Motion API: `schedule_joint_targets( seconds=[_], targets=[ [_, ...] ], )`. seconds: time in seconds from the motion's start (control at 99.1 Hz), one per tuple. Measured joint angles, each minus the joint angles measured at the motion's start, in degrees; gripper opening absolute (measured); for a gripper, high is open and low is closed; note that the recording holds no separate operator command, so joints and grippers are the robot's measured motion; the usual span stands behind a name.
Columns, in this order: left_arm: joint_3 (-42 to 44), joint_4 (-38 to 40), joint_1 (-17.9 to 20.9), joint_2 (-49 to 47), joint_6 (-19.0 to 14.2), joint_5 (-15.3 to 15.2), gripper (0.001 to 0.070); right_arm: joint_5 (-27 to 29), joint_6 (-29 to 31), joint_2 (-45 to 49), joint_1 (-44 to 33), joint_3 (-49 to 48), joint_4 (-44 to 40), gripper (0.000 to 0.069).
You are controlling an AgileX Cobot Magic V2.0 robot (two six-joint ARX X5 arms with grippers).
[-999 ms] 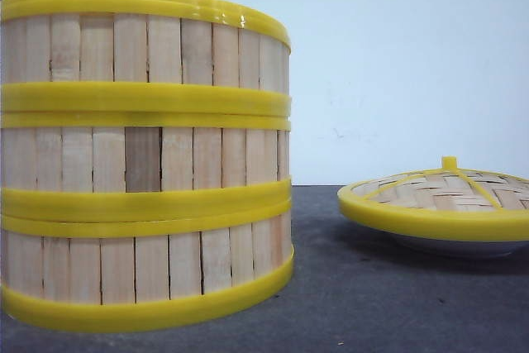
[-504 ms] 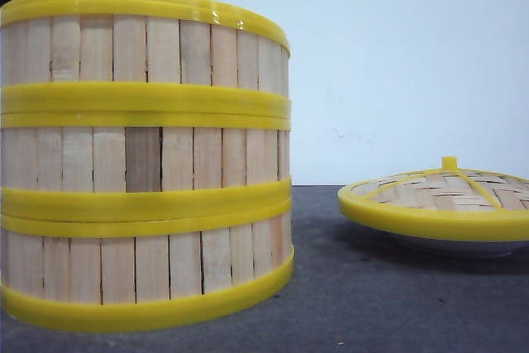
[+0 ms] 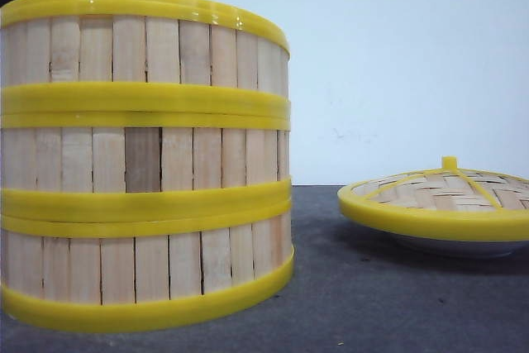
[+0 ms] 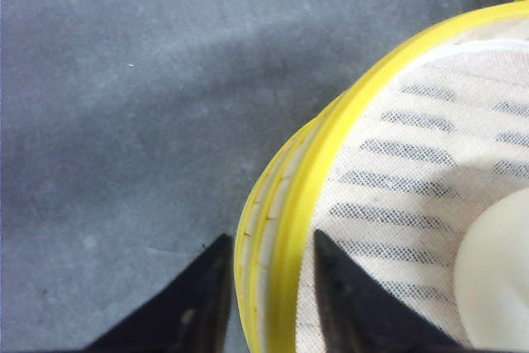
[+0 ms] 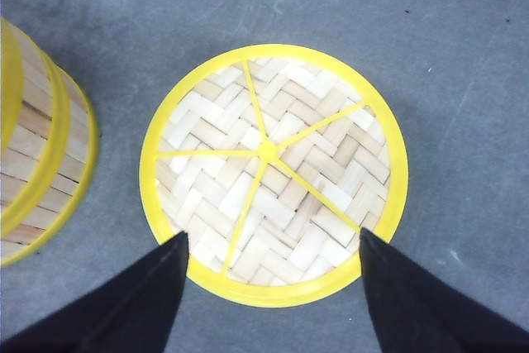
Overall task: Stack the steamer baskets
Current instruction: 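Lower the basket onto the stack and open the left gripper, then move the right gripper above the yellow knob of the bamboo lid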
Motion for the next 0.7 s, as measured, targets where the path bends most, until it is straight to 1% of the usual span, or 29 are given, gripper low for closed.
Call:
schedule_joint_targets(
  seconds=[0.061, 0.141, 0.363, 0.535, 0.625, 0.696],
  targets=[
    [0.0, 0.0, 0.0, 0.0, 0.0, 0.0, 0.0218, 0.0, 0.0, 0.0, 0.0, 0.0, 0.0, 0.0403],
    [0.0, 0.1, 0.0, 0.0, 0.0, 0.0, 0.0232, 0.0, 0.0, 0.0, 0.0, 0.0, 0.0, 0.0403],
    [0.0, 2.3, 0.0, -1.3, -0.5, 0.0, 0.0236, 0.0, 0.1, 0.0, 0.0, 0.0, 0.5, 0.0403],
    [0.0, 2.8, 0.3, -6.2, -1.0, -0.1, 0.0236, 0.0, 0.5, 0.0, 0.0, -2.4, 5.1, 0.0403],
    [0.0, 2.8, 0.8, -8.9, -1.1, -1.9, 0.0236, 0.0, 0.8, 0.5, 0.0, -4.9, 6.9, 0.0403],
    [0.0, 2.8, 1.6, -11.0, -1.1, -4.8, 0.0236, 0.0, 1.3, 1.5, 0.0, -6.7, 9.4, 0.0403]
  ],
)
